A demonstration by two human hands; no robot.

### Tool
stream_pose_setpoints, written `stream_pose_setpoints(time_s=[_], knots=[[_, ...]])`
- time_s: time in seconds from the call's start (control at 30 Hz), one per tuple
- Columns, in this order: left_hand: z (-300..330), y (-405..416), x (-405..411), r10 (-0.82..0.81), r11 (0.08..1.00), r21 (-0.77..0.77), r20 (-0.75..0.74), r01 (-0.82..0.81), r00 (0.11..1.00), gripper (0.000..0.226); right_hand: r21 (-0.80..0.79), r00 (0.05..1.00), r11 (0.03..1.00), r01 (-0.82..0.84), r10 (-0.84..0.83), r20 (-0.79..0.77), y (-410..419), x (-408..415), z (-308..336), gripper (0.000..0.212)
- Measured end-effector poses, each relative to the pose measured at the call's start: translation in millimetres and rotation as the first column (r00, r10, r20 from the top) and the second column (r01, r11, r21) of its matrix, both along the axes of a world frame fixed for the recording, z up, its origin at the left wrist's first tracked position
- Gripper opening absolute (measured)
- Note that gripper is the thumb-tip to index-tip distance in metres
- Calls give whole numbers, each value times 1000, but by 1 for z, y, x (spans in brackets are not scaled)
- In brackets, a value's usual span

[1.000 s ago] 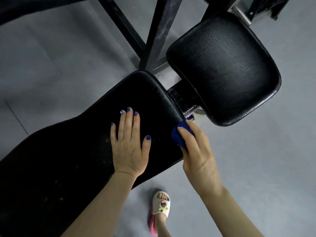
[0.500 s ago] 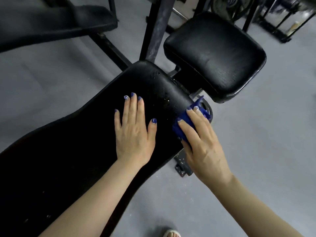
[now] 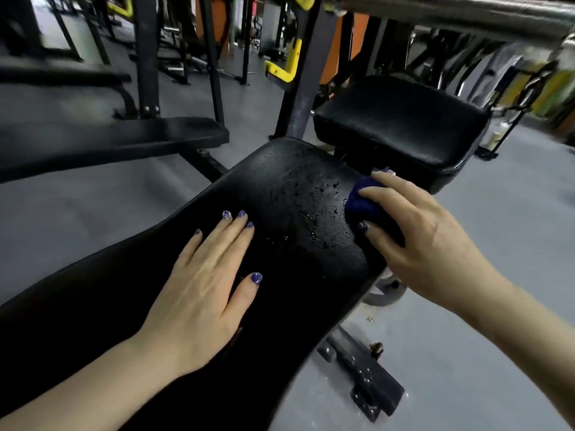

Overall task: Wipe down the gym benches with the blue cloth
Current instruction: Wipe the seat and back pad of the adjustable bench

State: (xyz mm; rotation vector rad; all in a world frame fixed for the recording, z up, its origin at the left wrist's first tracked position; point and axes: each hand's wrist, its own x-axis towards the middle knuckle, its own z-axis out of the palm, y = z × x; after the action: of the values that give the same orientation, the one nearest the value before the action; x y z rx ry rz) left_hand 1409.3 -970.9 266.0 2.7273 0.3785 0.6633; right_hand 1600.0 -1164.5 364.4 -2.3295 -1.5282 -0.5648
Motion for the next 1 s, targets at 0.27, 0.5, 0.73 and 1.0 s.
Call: stream_pose_setpoints(time_s=[0.27, 0.5, 0.73, 1.0], knots=[[-8, -3, -1, 9, 1000, 28, 24, -10, 1000, 75, -250, 1000, 968, -4, 1, -8, 104, 24, 39, 35], [-7, -2, -3, 10, 999, 51, -5, -10, 1000, 78, -412, 996, 908, -70, 89, 27, 195, 26, 33, 35], [-11, 1, -4, 0, 998, 63, 5, 0, 1000, 77, -260, 999, 965, 23, -34, -37, 115, 38, 42, 31], [-8, -9, -12, 81, 987, 138, -15, -78, 997, 82, 105, 927, 942, 318, -332, 172, 48, -25, -26, 31]])
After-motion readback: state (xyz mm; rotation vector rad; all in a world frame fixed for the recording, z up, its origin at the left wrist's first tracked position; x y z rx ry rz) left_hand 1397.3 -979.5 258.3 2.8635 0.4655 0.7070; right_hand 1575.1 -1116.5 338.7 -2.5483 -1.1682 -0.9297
